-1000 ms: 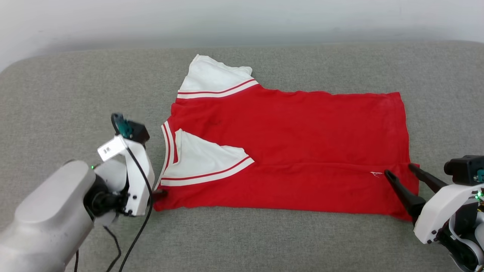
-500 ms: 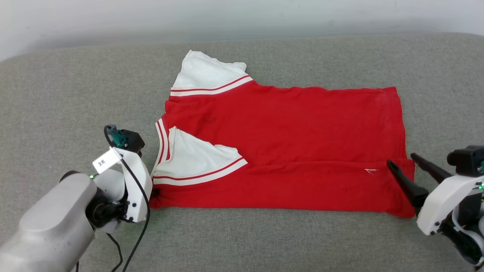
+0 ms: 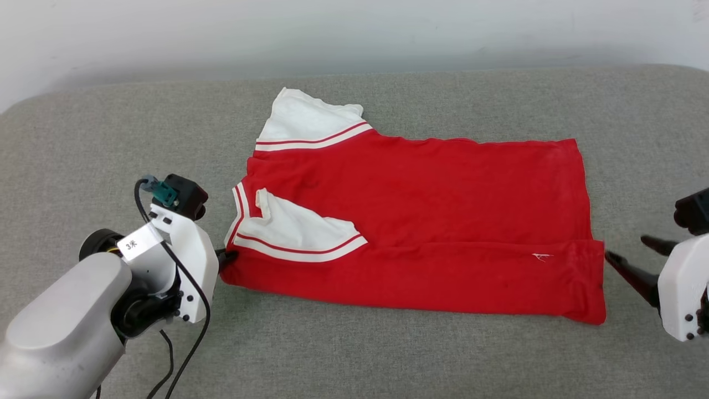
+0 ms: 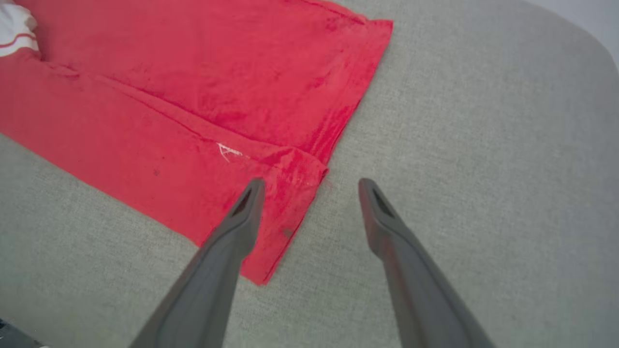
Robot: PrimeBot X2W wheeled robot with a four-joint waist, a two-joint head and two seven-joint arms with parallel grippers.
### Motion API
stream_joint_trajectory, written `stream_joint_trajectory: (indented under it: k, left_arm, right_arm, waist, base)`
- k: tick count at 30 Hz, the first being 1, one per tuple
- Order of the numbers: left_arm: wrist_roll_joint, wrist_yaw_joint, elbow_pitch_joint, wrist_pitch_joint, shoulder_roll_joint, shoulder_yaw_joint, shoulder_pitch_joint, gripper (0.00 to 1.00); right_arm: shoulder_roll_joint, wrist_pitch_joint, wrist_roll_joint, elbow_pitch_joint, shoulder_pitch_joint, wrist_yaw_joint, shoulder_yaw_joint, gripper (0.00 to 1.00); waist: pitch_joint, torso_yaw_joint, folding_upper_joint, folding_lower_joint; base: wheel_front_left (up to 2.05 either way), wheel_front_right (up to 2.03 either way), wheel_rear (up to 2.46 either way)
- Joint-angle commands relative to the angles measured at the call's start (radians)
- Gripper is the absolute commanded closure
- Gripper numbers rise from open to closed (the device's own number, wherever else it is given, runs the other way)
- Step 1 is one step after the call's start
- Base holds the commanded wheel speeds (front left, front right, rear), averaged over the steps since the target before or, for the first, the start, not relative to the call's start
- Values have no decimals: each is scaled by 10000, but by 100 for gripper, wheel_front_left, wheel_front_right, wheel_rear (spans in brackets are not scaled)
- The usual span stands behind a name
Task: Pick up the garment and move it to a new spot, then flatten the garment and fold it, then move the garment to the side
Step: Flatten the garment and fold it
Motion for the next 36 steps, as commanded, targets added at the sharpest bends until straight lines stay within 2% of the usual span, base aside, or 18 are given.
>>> stream_joint_trajectory:
  k: [1,4,8,16,22,24,25,30,36]
  left_arm:
    - [144,115,-285,-91,144,0,141,100]
    - [238,229,-704,-93,201,-34,201,100]
    - [336,368,-1104,-57,205,-106,173,100]
    - [451,466,-1404,-64,135,-147,-13,100]
    - [420,497,-1297,-189,104,-176,214,100]
    - [352,495,-1222,-267,108,-168,313,100]
    - [329,499,-1180,-297,110,-161,354,100]
    - [174,477,-1014,-462,138,-149,653,100]
    - [-60,645,-1463,-603,505,-144,1335,100]
  right_arm:
    - [-159,738,240,-85,-92,-9,103,0]
    - [-94,1572,521,66,-114,-9,151,0]
    - [137,2025,511,515,-224,-9,249,0]
    - [898,1848,298,1796,-359,-9,577,0]
    - [1574,1519,406,2834,-69,-6,1373,0]
    - [1595,1178,466,2936,-146,-6,1457,95]
    - [1513,1015,438,2980,-193,-4,1497,100]
    - [985,355,681,2886,-308,-7,1606,100]
    - [349,-294,1133,1946,39,-10,1683,100]
  waist:
    - [21,35,0,0]
    - [107,116,0,0]
    - [297,247,0,0]
    - [617,430,0,0]
    - [716,486,0,0]
    - [677,459,0,0]
    - [622,443,0,0]
    - [182,421,0,0]
    - [-483,455,0,0]
  base:
    - [0,0,0]
    - [0,0,0]
    - [0,0,0]
    - [0,0,0]
    - [0,0,0]
    - [0,0,0]
    - [0,0,0]
    - [0,0,0]
    - [0,0,0]
